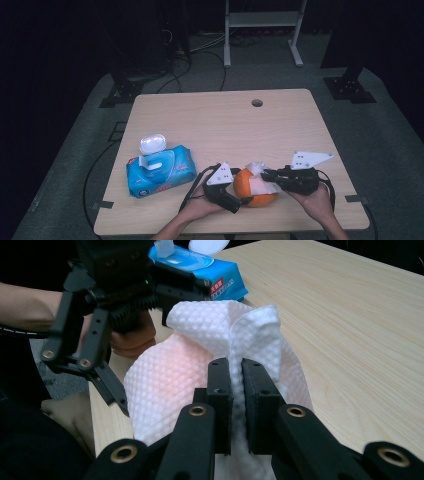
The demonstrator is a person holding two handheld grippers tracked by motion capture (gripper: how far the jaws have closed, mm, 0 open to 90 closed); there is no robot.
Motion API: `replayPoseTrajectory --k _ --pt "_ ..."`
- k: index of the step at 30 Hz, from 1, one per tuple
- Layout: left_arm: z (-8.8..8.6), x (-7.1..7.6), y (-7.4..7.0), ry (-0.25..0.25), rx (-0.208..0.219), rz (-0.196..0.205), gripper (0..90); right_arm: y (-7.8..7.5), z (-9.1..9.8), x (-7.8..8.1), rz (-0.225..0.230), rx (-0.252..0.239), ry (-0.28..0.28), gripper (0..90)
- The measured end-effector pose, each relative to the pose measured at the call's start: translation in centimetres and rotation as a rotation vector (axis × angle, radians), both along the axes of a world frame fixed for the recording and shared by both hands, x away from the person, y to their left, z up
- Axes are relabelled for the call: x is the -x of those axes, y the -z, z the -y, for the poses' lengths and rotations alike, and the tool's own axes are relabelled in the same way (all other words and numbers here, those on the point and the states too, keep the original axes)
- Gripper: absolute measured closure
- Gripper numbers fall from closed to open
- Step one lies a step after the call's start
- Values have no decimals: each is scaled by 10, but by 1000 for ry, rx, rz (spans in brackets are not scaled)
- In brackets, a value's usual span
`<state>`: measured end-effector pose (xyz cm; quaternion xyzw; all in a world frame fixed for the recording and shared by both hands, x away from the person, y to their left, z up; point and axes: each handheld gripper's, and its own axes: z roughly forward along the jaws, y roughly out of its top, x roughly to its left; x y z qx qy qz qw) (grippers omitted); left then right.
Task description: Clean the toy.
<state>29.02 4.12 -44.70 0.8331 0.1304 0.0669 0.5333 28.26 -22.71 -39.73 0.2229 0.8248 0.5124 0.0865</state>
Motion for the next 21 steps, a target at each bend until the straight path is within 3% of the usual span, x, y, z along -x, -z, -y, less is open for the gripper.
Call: replayPoseTrajectory --k 3,4,5,6,9,12,16,19,21 --pt "-1 3 -3 4 -10 34 261 -2 -1 3 7 4 6 824" --pt "-2 6 -10 -3 0 49 304 -5 -1 6 37 -15 8 824" --pt "-2 6 -10 -3 0 49 331 -5 -1 6 37 -15 8 824" --pt "-2 7 -12 -10 -2 73 358 -14 -3 12 80 -49 -13 824" --pt "-2 9 -13 -23 -9 86 392 -16 -10 15 98 -24 -23 824" --pt "-5 7 -15 -32 -4 81 413 -8 -6 9 71 -38 -22 825" --pt "-11 4 -18 -44 0 70 414 -1 4 3 37 -17 26 824" --pt "-9 4 -18 -39 0 70 414 -1 5 2 22 -34 34 823" --pt "-6 6 -18 -31 8 64 414 -12 -3 8 57 -74 -5 820"
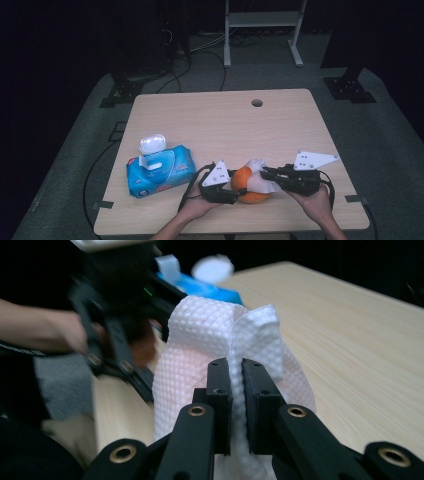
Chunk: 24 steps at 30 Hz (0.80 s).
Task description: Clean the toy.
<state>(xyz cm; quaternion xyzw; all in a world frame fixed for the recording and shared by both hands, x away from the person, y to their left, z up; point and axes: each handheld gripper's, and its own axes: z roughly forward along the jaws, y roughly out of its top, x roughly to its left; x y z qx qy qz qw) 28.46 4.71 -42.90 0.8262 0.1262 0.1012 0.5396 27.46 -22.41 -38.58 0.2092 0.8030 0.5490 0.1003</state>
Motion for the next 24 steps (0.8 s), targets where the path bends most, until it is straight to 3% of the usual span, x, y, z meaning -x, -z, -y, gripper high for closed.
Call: replayPoseTrajectory --k 3,6,9,12,14,19,21,23,24 --pt "-1 1 -2 -2 11 1 414 -1 -5 2 25 27 -5 821" --pt "-9 -1 -5 -5 37 -18 413 5 3 -2 -1 28 25 820" --pt "-7 0 -4 -10 3 3 414 8 7 -2 -20 22 54 818" --pt "-2 2 -4 9 6 1 414 1 -3 4 26 7 17 817" --pt "-3 3 -6 0 1 21 414 -1 -5 5 36 23 17 817" --pt "-10 0 -8 -25 9 23 414 9 6 -4 -18 31 69 816" --pt "-8 1 -7 -28 4 20 415 5 6 -2 -10 8 62 816" --pt "-3 2 -4 -25 -22 24 415 -2 0 3 23 -28 17 815" --pt "-2 2 -3 -24 -23 28 415 -4 -5 5 33 -23 0 815"
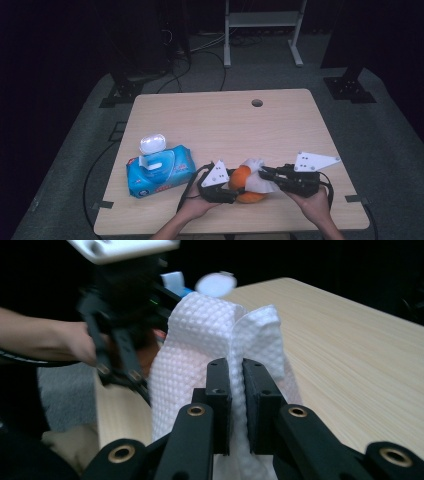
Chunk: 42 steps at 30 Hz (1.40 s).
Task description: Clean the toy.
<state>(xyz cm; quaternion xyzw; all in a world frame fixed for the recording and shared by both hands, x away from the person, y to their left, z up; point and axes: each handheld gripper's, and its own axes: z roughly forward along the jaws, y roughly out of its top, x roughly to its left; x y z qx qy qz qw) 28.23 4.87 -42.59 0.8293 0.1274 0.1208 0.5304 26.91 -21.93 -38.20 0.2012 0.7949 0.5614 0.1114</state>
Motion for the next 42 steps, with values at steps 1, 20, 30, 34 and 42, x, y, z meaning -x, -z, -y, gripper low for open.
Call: replayPoseTrajectory --k 1,20,30,34,42 --pt "1 1 0 -1 5 -2 415 0 -3 1 3 14 -8 815" --pt "-2 -1 -1 2 26 -35 414 14 8 -9 -66 47 68 819" --pt "-7 -8 7 -13 30 -51 403 22 12 -14 -97 87 93 819" --pt "-8 -11 7 -53 45 -87 398 17 9 -9 -68 44 69 818" --pt "-10 -16 8 -84 72 -163 386 25 11 -16 -103 76 85 815"
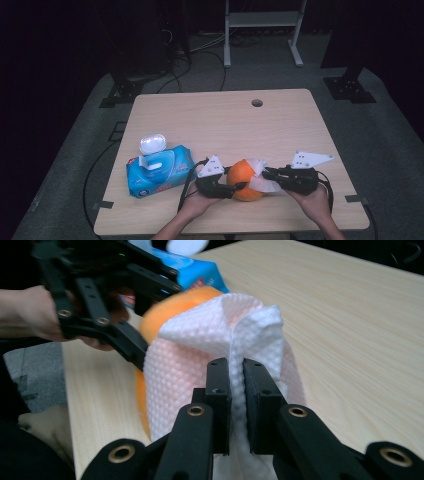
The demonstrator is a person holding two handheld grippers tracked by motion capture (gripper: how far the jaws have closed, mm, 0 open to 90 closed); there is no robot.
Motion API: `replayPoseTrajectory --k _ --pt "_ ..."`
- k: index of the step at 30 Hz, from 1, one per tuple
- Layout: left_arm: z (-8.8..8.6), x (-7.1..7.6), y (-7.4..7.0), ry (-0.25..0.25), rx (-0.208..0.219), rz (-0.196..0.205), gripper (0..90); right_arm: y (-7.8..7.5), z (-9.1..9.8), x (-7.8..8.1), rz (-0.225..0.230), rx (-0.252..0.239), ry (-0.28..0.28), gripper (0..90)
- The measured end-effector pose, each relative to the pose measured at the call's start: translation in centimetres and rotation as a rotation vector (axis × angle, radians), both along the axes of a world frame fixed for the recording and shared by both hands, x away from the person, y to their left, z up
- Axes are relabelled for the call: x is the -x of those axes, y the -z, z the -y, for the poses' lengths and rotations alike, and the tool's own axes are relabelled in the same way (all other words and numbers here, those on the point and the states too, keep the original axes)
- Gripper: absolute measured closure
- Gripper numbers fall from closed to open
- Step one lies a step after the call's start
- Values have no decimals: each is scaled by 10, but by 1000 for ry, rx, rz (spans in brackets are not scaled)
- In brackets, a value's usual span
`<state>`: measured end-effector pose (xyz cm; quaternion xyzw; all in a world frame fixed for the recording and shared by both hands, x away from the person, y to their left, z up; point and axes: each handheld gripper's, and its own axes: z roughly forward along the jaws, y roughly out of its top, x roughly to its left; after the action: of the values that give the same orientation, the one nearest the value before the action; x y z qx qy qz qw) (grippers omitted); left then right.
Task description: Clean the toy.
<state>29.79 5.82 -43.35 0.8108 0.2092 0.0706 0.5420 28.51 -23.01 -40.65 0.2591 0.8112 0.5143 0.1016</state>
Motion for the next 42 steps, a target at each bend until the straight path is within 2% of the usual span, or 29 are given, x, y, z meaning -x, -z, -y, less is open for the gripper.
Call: replayPoseTrajectory --k 2,5,6,8,10,12,15,16,17,18,19,21,23,25,26,27,29,32,34,36,38,39,41,42 --pt "2 0 0 4 3 5 385 -4 2 2 15 0 17 815" --pt "6 4 -1 17 -11 31 381 -13 -2 7 54 -59 -27 814" --pt "7 5 -1 26 -14 42 374 -15 -4 7 60 -51 -34 812" --pt "7 6 0 52 -21 66 322 -10 -6 4 38 -29 -38 812" --pt "8 6 2 65 -16 75 217 -3 -4 0 -6 -44 -53 813" --pt "9 6 3 67 -3 81 143 -4 -2 -1 -11 -37 -56 813" --pt "10 2 6 71 -20 69 77 -2 2 -1 -22 -41 -58 813" --pt "10 1 8 71 -15 52 79 -1 2 -2 -23 -41 -56 813" --pt "9 0 9 85 -9 44 135 -1 3 -2 -25 -44 -53 813" --pt "8 2 8 84 -11 60 215 -1 4 -2 -27 -43 -50 812" --pt "9 3 4 84 -31 83 282 -2 4 -2 -18 -41 -43 813" --pt "12 7 -1 91 -57 114 355 -10 3 3 22 -69 -40 815" --pt "18 14 -2 96 -82 152 375 -21 -2 10 69 -117 -65 815" --pt "20 20 -5 103 -94 183 392 -25 -8 13 99 -98 -79 815" --pt "19 20 -6 102 -91 189 402 -24 -11 13 103 -68 -76 817" --pt "18 20 -7 101 -92 187 410 -21 -11 12 100 -45 -69 819" --pt "14 19 -9 96 -76 184 411 -13 -4 6 67 -62 -51 819" --pt "9 17 -9 90 -71 173 411 -7 5 -1 37 -31 4 818" --pt "10 17 -9 91 -72 179 412 -6 8 -1 26 -40 17 818" --pt "12 18 -9 92 -75 187 413 -14 4 5 63 -74 -8 818" --pt "15 20 -8 94 -67 193 415 -22 -5 11 105 -85 -50 817" --pt "16 21 -9 94 -61 196 416 -26 -11 15 120 -59 -67 817" --pt "14 24 -13 86 -72 213 419 -24 -15 16 140 -22 -64 819" --pt "13 24 -14 82 -68 216 421 -22 -13 14 125 -20 -55 819"
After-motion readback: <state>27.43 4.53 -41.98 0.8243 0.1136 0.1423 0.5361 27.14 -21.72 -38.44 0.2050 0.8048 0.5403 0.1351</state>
